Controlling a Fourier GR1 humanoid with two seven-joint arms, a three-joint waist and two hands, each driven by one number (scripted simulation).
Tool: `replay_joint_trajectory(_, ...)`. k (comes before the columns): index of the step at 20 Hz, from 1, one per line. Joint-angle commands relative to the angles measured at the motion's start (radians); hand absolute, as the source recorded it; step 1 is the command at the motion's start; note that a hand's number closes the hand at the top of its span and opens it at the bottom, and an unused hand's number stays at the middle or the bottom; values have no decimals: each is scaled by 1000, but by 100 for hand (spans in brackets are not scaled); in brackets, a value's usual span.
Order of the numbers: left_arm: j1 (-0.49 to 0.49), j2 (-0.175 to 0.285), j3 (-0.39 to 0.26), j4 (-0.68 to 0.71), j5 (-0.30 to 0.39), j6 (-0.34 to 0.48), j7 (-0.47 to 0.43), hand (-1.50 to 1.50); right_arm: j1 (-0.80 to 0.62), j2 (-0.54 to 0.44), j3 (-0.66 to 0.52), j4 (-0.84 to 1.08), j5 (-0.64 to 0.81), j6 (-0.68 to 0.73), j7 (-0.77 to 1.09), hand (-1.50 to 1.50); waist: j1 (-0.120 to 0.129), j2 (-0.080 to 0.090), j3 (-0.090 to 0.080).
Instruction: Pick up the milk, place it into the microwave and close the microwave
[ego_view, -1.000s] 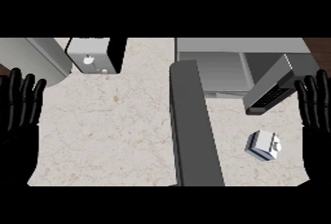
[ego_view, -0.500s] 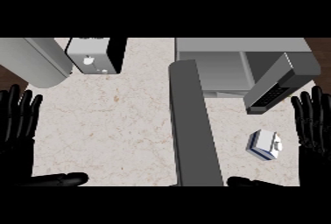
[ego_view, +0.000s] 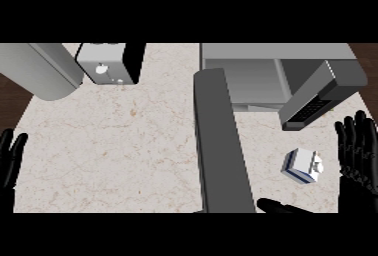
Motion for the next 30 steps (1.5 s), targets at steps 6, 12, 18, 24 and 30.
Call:
replay_joint_trajectory(6, 32, 36, 109, -74, 116, -67, 57, -150, 59, -17, -50, 93, -55, 2, -61, -150, -2, 1, 0)
replay_joint_trajectory(12, 180, -5, 128, -157, 148, -137, 21, -150, 107, -5, -124, 238, -152, -20, -257, -150, 1, 0, 1)
replay_joint_trajectory(18, 133, 13, 196, -74, 190, -185, 1, -150, -13, -6, -199, 435, -162, -54, -288, -150, 2, 2, 0)
replay_joint_trajectory(24, 213, -51, 157, -135, 148, -206, -26, -150, 68, -2, -253, 513, -225, -35, -420, -150, 1, 1, 0)
replay_joint_trajectory(30, 186, -30, 252, -107, 213, -262, 3, -150, -15, -68, -364, 732, -285, 26, -525, -150, 3, 1, 1)
